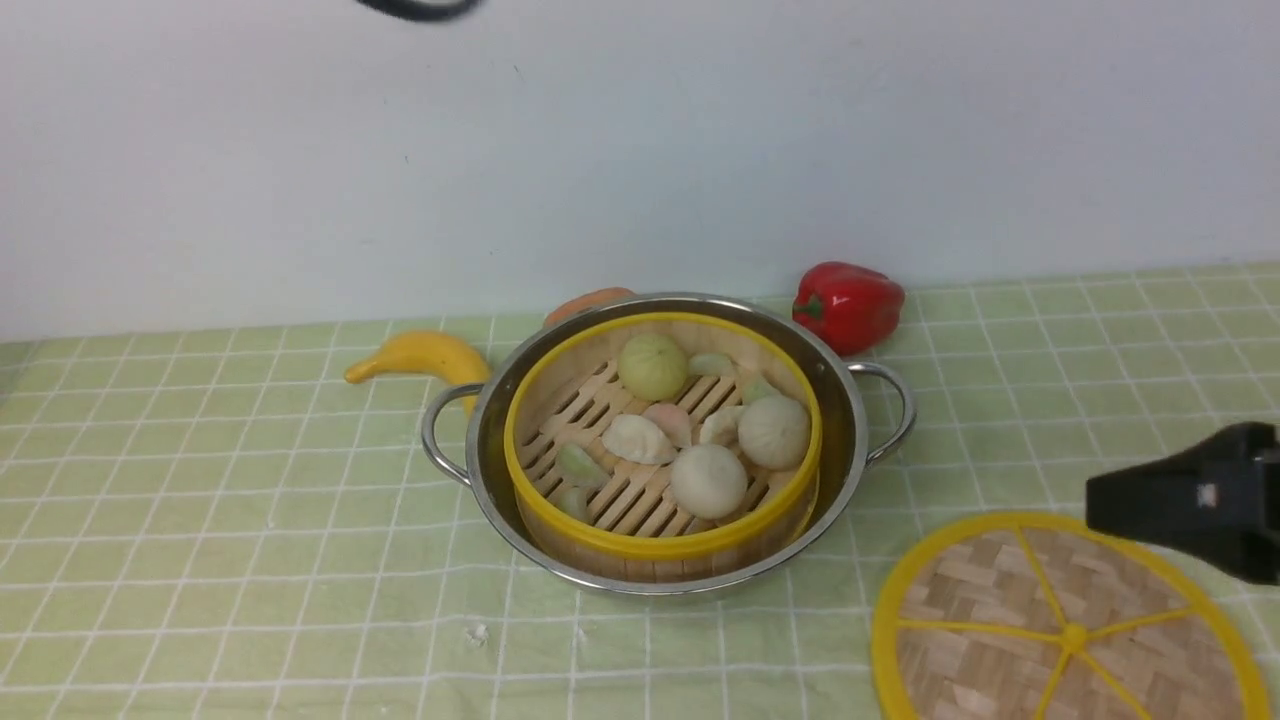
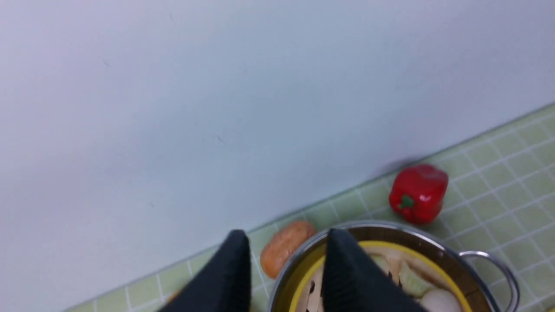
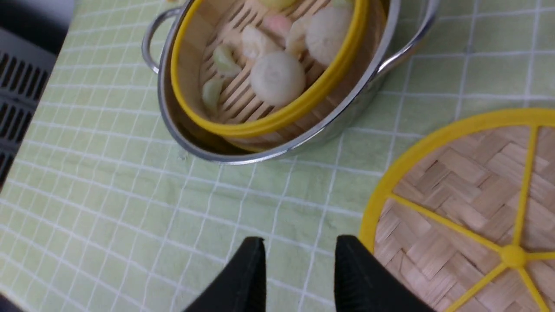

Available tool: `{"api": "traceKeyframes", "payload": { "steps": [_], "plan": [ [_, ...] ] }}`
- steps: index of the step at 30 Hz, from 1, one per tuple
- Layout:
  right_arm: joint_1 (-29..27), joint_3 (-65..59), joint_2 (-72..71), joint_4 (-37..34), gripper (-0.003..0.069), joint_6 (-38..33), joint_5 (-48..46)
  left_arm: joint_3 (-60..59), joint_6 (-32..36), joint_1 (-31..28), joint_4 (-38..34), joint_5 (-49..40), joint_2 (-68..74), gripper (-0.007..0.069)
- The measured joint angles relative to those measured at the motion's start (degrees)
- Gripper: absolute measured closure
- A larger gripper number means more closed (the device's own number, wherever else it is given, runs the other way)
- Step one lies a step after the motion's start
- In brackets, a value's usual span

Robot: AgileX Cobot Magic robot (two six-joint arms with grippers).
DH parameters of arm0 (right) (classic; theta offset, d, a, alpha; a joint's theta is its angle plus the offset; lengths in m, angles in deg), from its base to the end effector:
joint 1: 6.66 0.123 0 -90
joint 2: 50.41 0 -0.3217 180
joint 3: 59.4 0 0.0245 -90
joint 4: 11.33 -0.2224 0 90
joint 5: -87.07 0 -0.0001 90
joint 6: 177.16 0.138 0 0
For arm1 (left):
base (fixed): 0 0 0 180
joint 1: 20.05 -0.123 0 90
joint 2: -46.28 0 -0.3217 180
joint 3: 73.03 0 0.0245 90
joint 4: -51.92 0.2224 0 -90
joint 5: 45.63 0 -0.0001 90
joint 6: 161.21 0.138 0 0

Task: Place the steamer in the pot on the green tablecloth, and put the lid on the steamer.
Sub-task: 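Move the gripper down to the bamboo steamer lid and grasp its center knob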

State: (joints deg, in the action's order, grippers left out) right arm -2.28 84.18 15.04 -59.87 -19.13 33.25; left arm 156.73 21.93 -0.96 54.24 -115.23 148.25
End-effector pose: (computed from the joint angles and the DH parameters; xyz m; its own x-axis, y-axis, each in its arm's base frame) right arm 0.1467 0.0950 0.3049 -0.8747 0.0960 -0.4751 -0.2416 0.7633 0.5991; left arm 0.3274 -0.1078 0.5206 -0.4763 0.2377 -0.8465 0.3299 0.9407 0.0785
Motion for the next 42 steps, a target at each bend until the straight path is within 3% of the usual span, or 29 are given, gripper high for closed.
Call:
{"api": "traceKeyframes", "payload": {
  "steps": [3, 4, 8, 10, 12, 13, 14, 18, 19, 20, 24, 30, 33, 42],
  "plan": [
    [3.7, 0.1, 4.1, 4.6, 0.0414, 0.1, -0.6, -1.7, 2.4, 0.0, -0.2, 0.0, -7.2, 0.0601],
    [5.0, 0.1, 5.3, 7.7, 0.0414, 1.6, -0.7, -3.3, 3.2, 0.0, -0.2, 0.0, -9.7, 0.0626],
    [6.8, 0.1, 8.9, 21.7, 0.0414, 12.3, 0.4, -13.7, 5.3, 0.0, -0.2, 0.1, -19.7, 0.0648],
    [7.0, 0.1, 9.8, 25.5, 0.0414, 15.4, 1.3, -17.8, 5.5, 0.0, -0.2, 0.1, -22.5, 0.0648],
    [7.0, 0.2, 12.0, 32.7, 0.0414, 20.8, 3.6, -30.7, 5.6, 0.0, -0.7, 1.7, -30.3, 0.0648],
    [7.0, 0.2, 13.3, 34.5, 0.0414, 22.4, 4.8, -38.7, 5.7, 0.0, -1.7, 7.4, -35.4, 0.0648],
    [7.0, 0.2, 13.5, 34.6, 0.0414, 22.6, 5.0, -39.9, 5.8, 0.0, -1.7, 7.4, -36.2, 0.0648],
    [7.0, 1.7, 18.4, 35.6, 0.0414, 23.8, 6.5, -66.6, 6.2, 0.0, -6.4, 32.1, -53.7, 0.0648],
    [7.0, 1.8, 18.6, 35.6, 0.0414, 23.8, 6.5, -67.7, 6.2, 0.0, -6.7, 33.1, -53.7, 0.0648],
    [7.0, 3.3, 21.0, 35.8, 0.0414, 23.9, 6.2, -76.3, 6.4, 0.0, -8.5, 40.2, -58.7, 0.0648],
    [7.5, 7.4, 25.1, 36.1, 0.0414, 24.0, 4.4, -90.9, 6.5, 0.0, -12.6, 48.9, -66.7, 0.0648],
    [11.7, 8.8, 29.4, 37.9, 0.0414, 25.9, 3.2, -96.8, 6.5, 0.0, -16.4, 49.8, -69.3, 0.0648],
    [13.8, 8.8, 32.0, 42.8, 0.0414, 30.3, 3.9, -96.9, 6.5, 0.0, -16.7, 49.9, -69.5, 0.0646],
    [14.4, 8.8, 33.9, 48.5, 0.0447, 35.7, 5.8, -96.9, 6.5, 0.0, -16.8, 50.0, -69.6, 0.0647]
  ]
}}
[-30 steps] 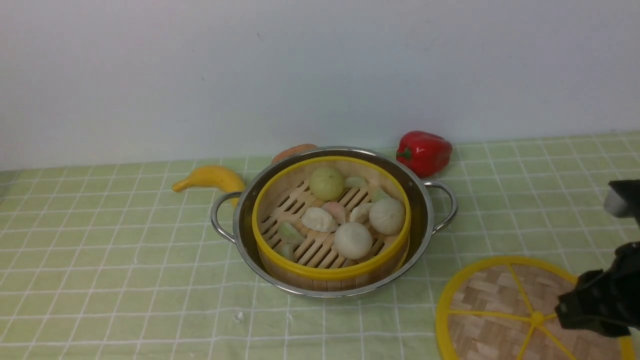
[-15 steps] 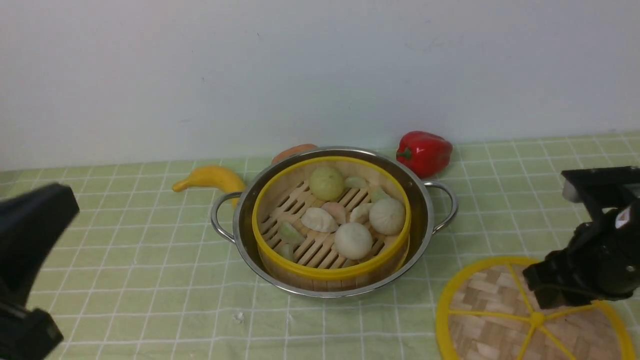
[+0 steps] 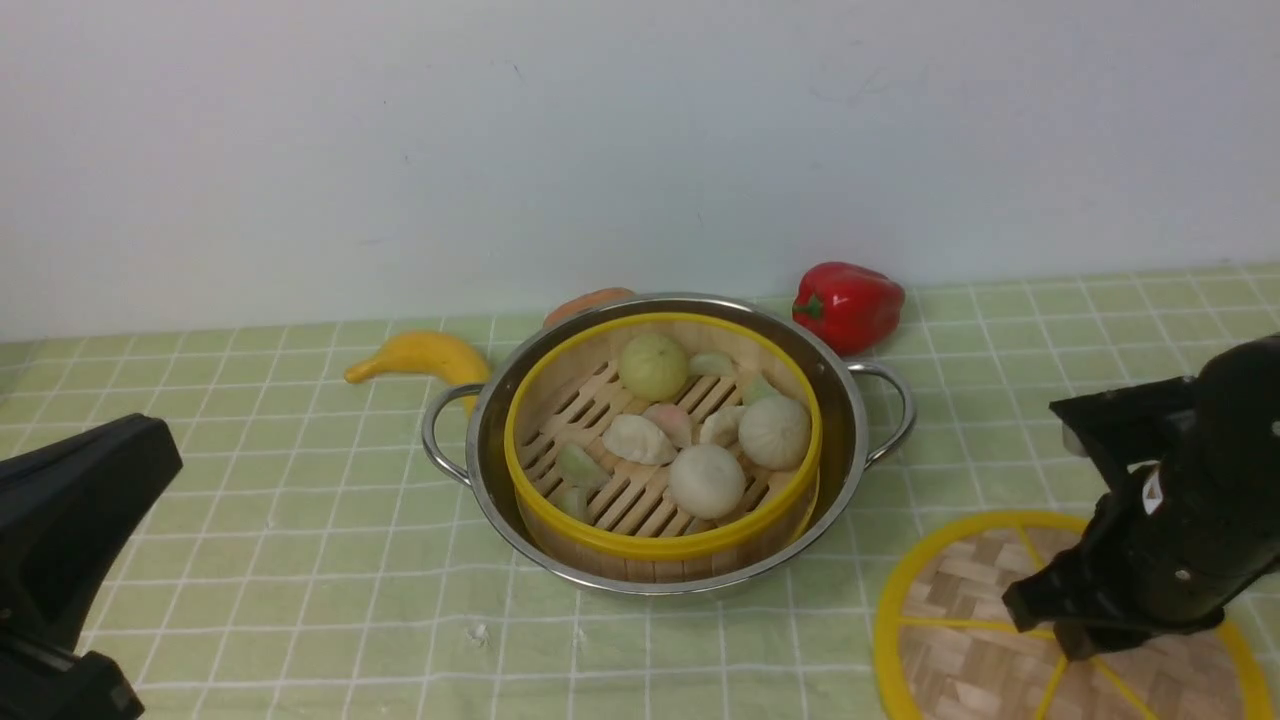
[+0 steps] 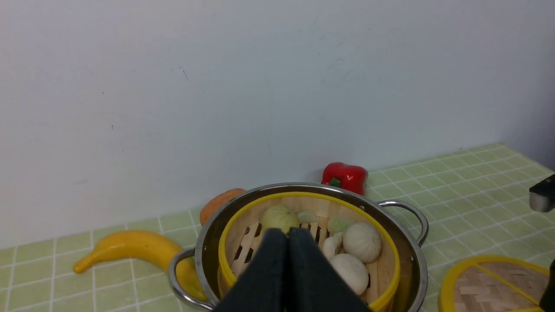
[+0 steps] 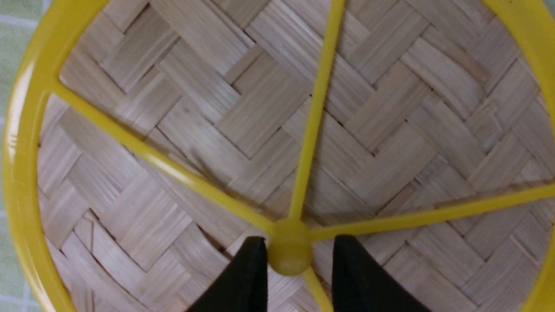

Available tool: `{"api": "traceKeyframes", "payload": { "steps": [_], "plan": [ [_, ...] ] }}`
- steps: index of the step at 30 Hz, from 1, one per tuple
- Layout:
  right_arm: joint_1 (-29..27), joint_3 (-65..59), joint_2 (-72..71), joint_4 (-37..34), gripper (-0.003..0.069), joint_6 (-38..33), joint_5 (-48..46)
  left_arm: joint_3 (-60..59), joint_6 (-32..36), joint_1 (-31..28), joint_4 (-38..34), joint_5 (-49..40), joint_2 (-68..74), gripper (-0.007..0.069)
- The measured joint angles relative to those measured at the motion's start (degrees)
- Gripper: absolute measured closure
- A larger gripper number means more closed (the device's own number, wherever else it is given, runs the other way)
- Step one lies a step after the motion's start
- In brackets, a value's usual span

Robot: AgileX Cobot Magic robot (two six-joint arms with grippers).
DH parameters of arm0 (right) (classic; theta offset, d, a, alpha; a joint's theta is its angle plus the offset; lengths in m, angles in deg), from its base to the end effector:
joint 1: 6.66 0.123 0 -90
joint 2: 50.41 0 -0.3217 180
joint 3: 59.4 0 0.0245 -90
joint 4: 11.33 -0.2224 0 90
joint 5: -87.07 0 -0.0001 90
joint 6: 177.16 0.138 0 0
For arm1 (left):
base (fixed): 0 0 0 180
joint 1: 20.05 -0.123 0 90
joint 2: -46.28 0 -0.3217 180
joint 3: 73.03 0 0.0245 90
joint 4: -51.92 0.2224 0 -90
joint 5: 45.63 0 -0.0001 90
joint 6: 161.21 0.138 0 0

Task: Place the steamer in the pot on the green tablecloth, and put the lid on the steamer.
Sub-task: 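Move the gripper down to the bamboo steamer lid and grasp its center knob, then place the bamboo steamer lid onto the steamer basket in the pot with the right gripper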

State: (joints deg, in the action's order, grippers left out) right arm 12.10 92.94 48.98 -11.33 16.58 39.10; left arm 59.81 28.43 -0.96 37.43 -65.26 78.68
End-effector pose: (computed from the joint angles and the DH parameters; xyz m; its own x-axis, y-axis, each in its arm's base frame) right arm 0.2430 0.0825 0.1885 -0.9927 -0.0863 -0.0843 -0.0884 0.9959 0.0206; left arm 0.0705 -0.0367 0.3391 -0.1696 -0.0156 -0.9854 0.3935 0.9157 -0.0822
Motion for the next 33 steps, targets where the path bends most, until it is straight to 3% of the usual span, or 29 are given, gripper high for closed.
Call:
{"api": "traceKeyframes", "payload": {
  "steps": [4, 10, 16, 20, 26, 33],
  "plan": [
    [0.0, 0.0, 0.0, 0.0, 0.0532, 0.1, 0.8, 0.0, 0.0, 0.0, 0.0, 0.0, 0.0, 0.0647],
    [0.0, 0.2, 0.0, 0.0, 0.0532, -1.3, 0.3, 0.0, 0.0, 0.0, 0.0, -0.1, 0.0, 0.0647],
    [0.0, 6.0, -1.5, 3.3, 0.0532, -1.8, -10.6, 0.0, 0.0, 0.0, 0.0, -2.4, 0.0, 0.0647],
    [0.0, 15.8, -5.8, 6.2, 0.0532, -2.1, -20.7, 0.0, 0.0, 0.0, 0.0, -3.2, 0.0, 0.0647],
    [0.5, 28.2, -7.6, 4.7, 0.0532, -4.3, -22.2, 0.0, 0.0, 0.0, 0.0, -3.2, 0.0, 0.0647],
    [9.9, 45.0, 4.9, 0.0, 0.0532, -6.6, -22.5, 0.0, 0.0, 0.0, 0.0, -3.2, 0.0, 0.0647]
  ]
}}
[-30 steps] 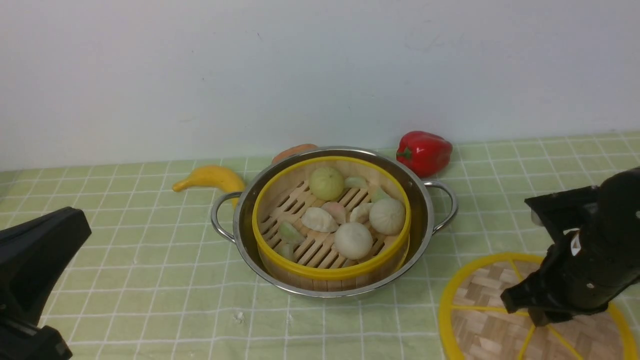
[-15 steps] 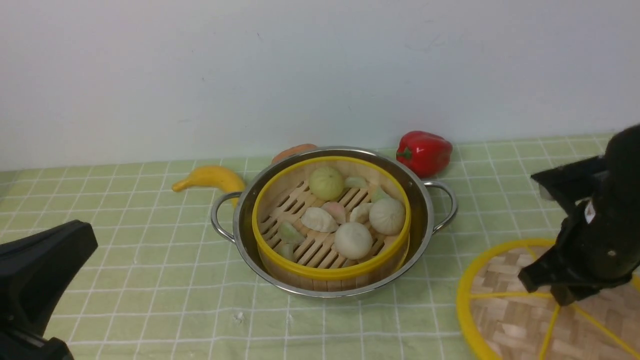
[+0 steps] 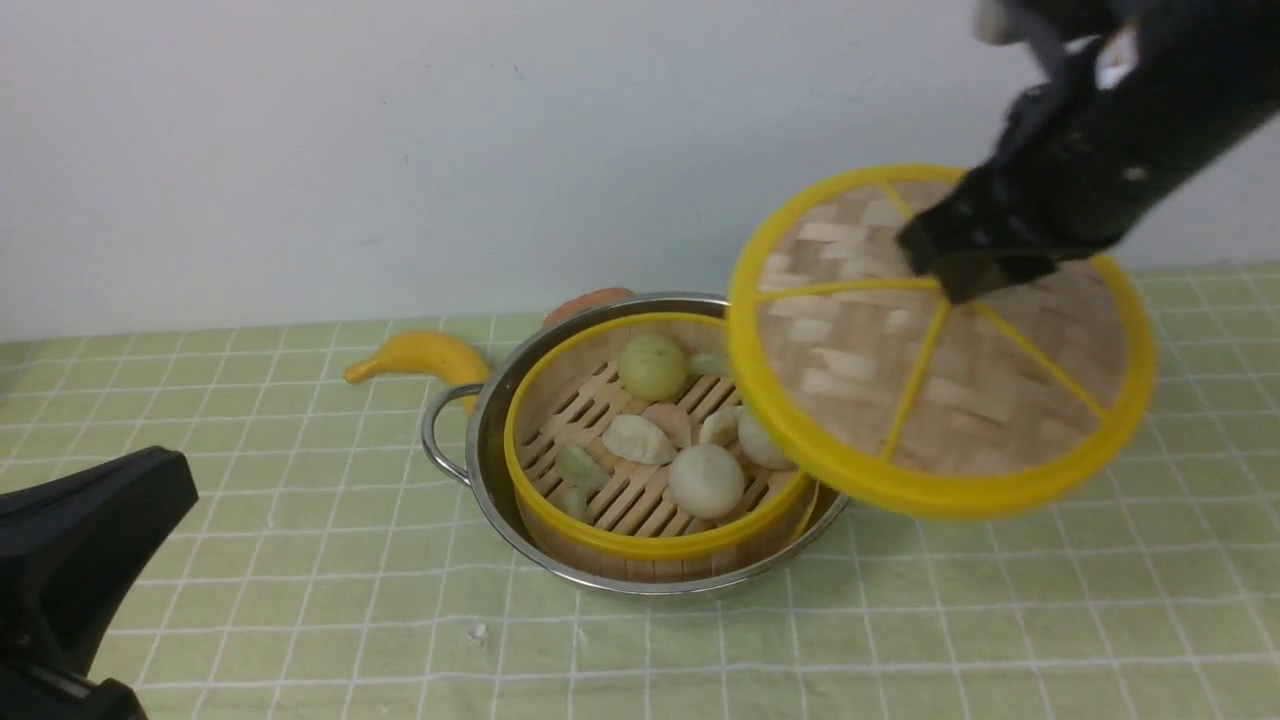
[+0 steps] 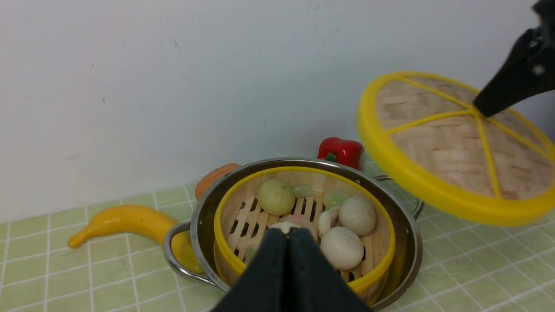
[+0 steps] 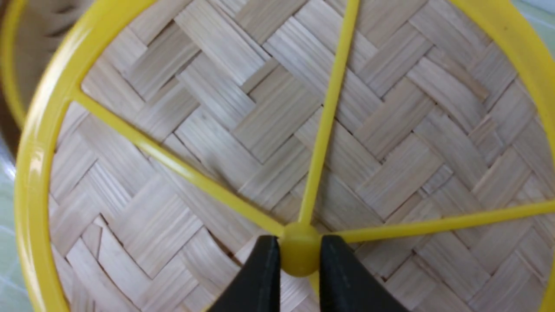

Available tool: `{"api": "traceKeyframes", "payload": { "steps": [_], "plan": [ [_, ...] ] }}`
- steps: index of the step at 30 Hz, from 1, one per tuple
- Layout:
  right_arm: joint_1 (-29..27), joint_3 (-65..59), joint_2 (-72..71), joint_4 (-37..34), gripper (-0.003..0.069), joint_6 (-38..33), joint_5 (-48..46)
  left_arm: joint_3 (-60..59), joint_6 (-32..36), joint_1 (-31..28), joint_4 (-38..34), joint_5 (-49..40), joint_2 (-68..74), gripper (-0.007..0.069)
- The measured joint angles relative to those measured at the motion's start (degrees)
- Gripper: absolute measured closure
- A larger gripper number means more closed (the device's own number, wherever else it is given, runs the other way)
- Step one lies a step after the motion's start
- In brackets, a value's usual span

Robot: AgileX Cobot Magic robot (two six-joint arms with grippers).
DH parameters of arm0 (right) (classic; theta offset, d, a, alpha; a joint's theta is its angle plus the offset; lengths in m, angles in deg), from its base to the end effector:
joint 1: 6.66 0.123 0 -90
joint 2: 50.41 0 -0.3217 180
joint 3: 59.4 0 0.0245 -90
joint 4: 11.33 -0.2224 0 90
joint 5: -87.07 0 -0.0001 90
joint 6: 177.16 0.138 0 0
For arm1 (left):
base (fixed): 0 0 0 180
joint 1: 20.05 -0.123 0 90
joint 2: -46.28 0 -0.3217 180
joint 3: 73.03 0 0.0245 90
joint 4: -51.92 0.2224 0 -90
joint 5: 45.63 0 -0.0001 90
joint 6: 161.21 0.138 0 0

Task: Place the steamer in the pot on the green tablecloth, and put the lid on the steamer.
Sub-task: 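Place the bamboo steamer lid onto the steamer basket in the pot with the right gripper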

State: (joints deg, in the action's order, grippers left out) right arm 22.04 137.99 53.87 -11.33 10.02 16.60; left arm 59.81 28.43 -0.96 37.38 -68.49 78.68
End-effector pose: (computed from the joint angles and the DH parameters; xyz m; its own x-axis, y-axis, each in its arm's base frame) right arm 0.3097 0.1696 0.3439 -0.8632 -0.3301 -0.3819 -0.3753 0.9257 0.0481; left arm 0.0684 -0.0380 0.3317 -0.2197 0.0062 -0.9755 0.4020 0.9117 -0.0847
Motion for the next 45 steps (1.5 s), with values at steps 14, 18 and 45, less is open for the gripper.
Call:
{"api": "traceKeyframes", "payload": {
  "steps": [14, 18, 45],
  "plan": [
    [6.8, 24.3, 25.2, 0.0, 0.0532, -0.7, 0.0, 0.0, 0.0, 0.0, 0.0, -1.7, 0.0, 0.0647],
    [6.8, 25.1, 27.0, -0.9, 0.0532, -1.5, 0.0, 0.0, 0.0, 0.0, 0.0, -1.7, 0.0, 0.0647],
    [9.0, 25.9, 30.7, 0.0, 0.0533, -4.7, 0.2, 0.0, 0.1, 0.0, 0.0, -1.7, 0.0, 0.0647]
  ]
}}
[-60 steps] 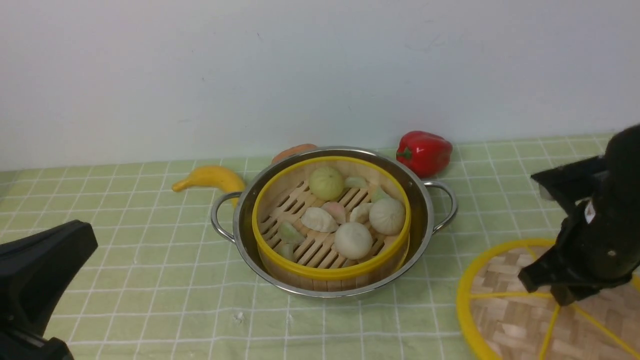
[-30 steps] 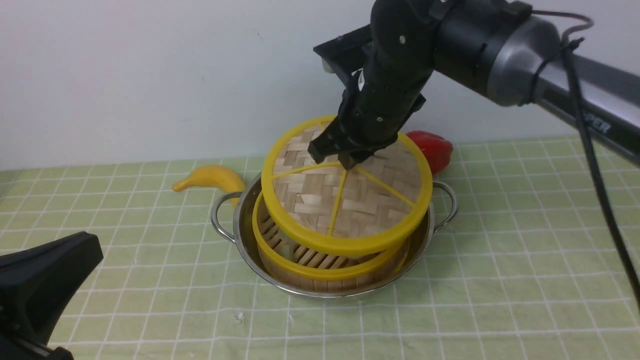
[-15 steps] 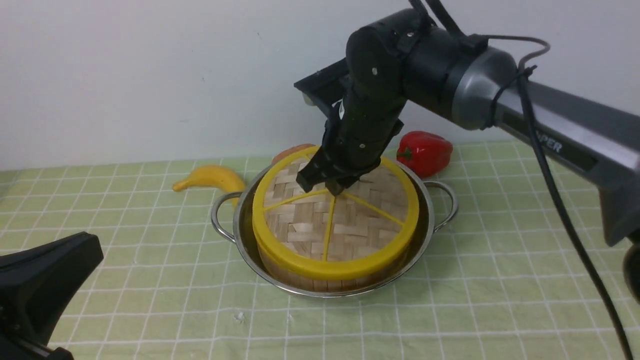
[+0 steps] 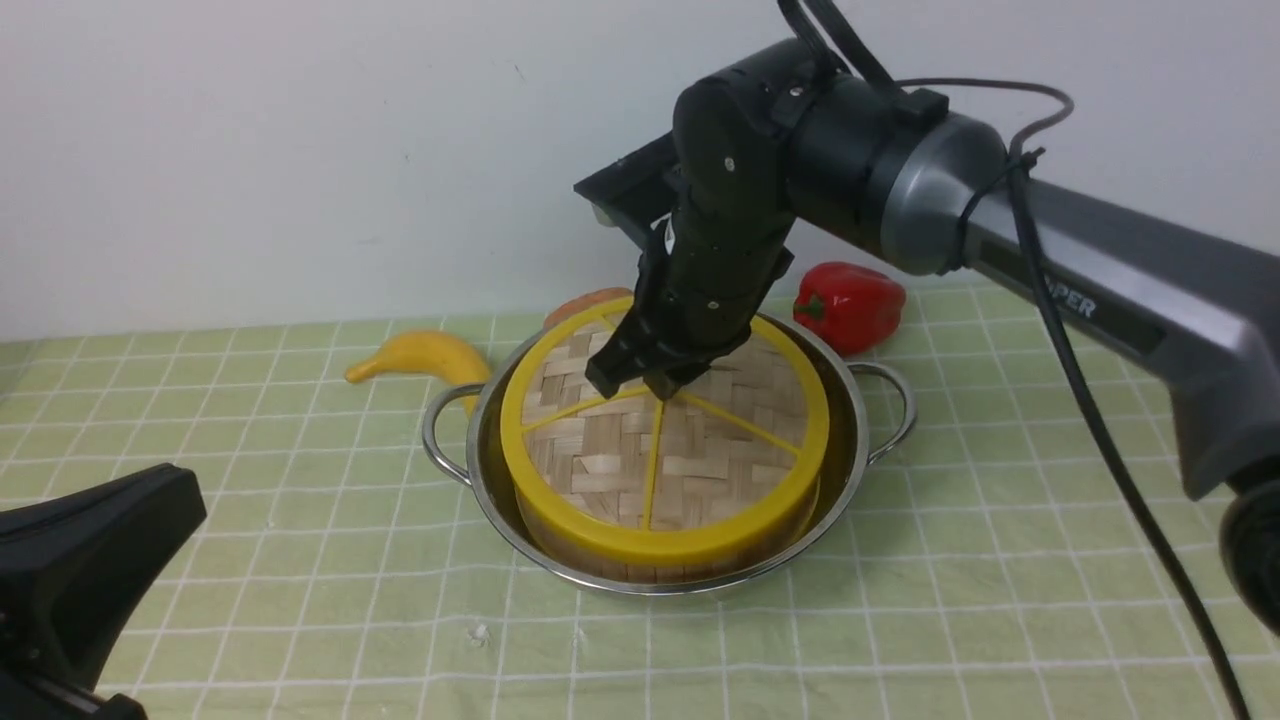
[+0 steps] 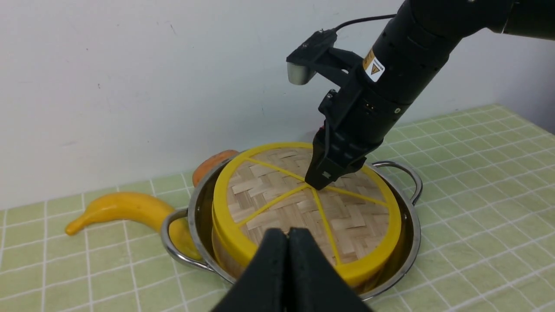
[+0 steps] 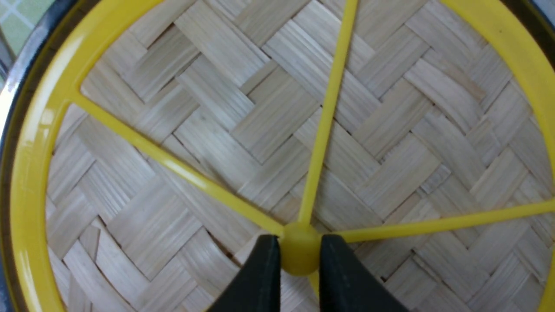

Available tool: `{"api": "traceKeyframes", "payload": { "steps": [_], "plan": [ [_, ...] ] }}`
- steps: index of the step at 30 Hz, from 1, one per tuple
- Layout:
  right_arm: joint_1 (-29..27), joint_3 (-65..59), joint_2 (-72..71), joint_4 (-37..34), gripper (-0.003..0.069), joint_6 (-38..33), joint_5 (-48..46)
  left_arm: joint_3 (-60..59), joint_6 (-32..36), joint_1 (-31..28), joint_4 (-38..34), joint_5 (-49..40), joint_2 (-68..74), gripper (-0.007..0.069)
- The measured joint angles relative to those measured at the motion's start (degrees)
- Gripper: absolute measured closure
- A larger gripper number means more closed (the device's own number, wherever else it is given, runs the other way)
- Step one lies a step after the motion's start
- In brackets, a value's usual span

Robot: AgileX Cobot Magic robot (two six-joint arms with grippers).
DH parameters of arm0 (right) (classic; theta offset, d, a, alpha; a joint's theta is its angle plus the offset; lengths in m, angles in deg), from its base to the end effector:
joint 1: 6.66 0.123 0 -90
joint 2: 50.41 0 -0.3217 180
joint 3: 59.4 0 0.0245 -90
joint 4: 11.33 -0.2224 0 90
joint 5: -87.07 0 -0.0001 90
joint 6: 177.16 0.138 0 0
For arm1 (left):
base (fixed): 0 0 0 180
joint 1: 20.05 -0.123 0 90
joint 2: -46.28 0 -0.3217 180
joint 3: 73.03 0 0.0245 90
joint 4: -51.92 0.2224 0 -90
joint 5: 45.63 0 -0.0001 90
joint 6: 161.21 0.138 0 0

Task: Place the steamer in the pot on the green tablecloth, and put the lid on the steamer.
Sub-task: 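Place the bamboo steamer lid onto the steamer basket in the pot with the right gripper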

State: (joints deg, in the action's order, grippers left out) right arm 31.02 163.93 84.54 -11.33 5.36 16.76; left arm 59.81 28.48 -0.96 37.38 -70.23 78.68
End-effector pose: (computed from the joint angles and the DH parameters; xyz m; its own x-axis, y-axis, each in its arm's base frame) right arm 0.3902 0.3013 0.2377 -0.7785 -0.5457 -0.3099 -0.5776 0.8162 0.0136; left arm 0.0672 -0.0385 0.3277 -0.2459 0.0194 -0.9691 0.4068 0.9096 -0.0850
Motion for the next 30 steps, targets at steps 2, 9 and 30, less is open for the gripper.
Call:
{"api": "traceKeyframes", "payload": {
  "steps": [2, 9, 30],
  "plan": [
    [0.0, 0.9, 0.1, 0.0, 0.0533, 0.0, -0.4, 0.0, 0.0, 0.0, 0.0, 0.0, 0.0, 0.0647],
    [0.0, 4.6, 0.4, 0.3, 0.0533, 0.0, -0.3, 0.0, 0.0, 0.0, 0.0, 0.0, 0.0, 0.0647],
    [0.0, 5.3, 3.3, 0.0, 0.0533, 0.2, 0.5, 0.0, 0.0, 0.0, 0.1, -1.0, 0.0, 0.0647]
  ]
}}
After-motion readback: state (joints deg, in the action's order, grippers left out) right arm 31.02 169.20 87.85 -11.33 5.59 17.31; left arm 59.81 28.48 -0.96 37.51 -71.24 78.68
